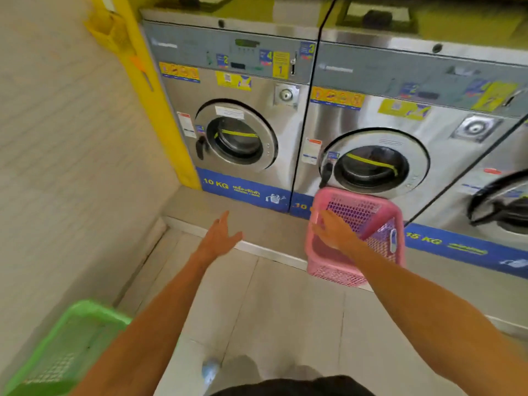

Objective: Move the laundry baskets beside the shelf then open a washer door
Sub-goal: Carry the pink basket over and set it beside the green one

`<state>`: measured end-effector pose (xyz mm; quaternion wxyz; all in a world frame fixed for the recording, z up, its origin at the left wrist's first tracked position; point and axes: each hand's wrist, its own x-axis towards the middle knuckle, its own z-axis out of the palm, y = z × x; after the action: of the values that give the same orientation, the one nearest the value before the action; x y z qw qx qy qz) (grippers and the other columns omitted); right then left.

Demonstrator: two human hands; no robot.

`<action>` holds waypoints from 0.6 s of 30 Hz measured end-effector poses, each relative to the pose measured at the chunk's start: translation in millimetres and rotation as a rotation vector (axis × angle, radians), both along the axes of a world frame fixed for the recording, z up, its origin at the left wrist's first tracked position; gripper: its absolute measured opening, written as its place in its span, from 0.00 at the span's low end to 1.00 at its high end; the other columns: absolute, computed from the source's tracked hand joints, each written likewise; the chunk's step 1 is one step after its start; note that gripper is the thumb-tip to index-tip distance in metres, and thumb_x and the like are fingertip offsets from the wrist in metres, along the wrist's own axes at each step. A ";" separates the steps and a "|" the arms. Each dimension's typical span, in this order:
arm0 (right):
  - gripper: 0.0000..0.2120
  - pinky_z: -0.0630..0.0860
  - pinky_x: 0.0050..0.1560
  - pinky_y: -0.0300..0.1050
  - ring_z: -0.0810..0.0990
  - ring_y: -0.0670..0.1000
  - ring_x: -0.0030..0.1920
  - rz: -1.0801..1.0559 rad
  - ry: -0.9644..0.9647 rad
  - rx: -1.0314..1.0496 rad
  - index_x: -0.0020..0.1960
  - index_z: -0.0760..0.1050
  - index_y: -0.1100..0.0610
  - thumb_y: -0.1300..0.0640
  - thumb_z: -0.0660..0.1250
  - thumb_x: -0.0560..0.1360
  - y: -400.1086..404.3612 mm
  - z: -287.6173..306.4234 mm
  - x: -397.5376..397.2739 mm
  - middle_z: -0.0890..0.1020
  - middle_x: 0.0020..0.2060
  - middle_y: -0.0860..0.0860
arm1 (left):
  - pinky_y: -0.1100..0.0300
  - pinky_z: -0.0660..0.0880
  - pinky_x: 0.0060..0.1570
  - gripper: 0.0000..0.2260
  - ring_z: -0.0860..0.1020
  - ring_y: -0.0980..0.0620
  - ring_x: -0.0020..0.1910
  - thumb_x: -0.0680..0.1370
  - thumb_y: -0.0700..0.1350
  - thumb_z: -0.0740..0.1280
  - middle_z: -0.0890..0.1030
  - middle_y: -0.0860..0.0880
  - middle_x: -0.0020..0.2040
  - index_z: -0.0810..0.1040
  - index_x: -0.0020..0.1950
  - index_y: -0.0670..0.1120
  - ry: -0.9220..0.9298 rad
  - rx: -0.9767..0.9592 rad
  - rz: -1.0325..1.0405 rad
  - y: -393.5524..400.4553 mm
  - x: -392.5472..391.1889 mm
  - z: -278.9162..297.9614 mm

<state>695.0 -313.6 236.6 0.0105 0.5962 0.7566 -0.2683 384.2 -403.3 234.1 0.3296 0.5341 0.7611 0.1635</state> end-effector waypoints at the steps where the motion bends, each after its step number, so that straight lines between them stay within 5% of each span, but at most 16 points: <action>1: 0.24 0.74 0.68 0.57 0.77 0.62 0.68 -0.032 0.004 -0.003 0.74 0.69 0.63 0.48 0.61 0.85 3.0 -0.1 19.1 0.76 0.68 0.62 | 0.52 0.58 0.76 0.37 0.62 0.41 0.79 0.80 0.49 0.69 0.61 0.37 0.79 0.52 0.82 0.41 -0.008 -0.006 -0.022 10.1 16.1 -1.5; 6: 0.29 0.68 0.74 0.64 0.68 0.62 0.76 -0.182 0.013 -0.019 0.82 0.60 0.56 0.46 0.60 0.85 8.9 -4.8 83.3 0.66 0.79 0.57 | 0.52 0.58 0.75 0.37 0.61 0.43 0.79 0.80 0.50 0.68 0.61 0.40 0.80 0.51 0.82 0.43 -0.036 -0.046 -0.145 53.9 76.1 -11.5; 18: 0.24 0.69 0.73 0.60 0.71 0.61 0.74 -0.459 0.048 -0.081 0.76 0.67 0.61 0.50 0.61 0.85 69.9 -40.5 153.9 0.71 0.74 0.60 | 0.48 0.60 0.77 0.35 0.61 0.43 0.79 0.81 0.48 0.68 0.60 0.42 0.81 0.52 0.82 0.43 -0.058 -0.110 -0.366 179.2 137.4 -42.7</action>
<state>848.9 -243.7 196.1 -0.0450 0.7451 0.5899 -0.3078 521.6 -224.1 191.4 0.4046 0.6398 0.6492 0.0742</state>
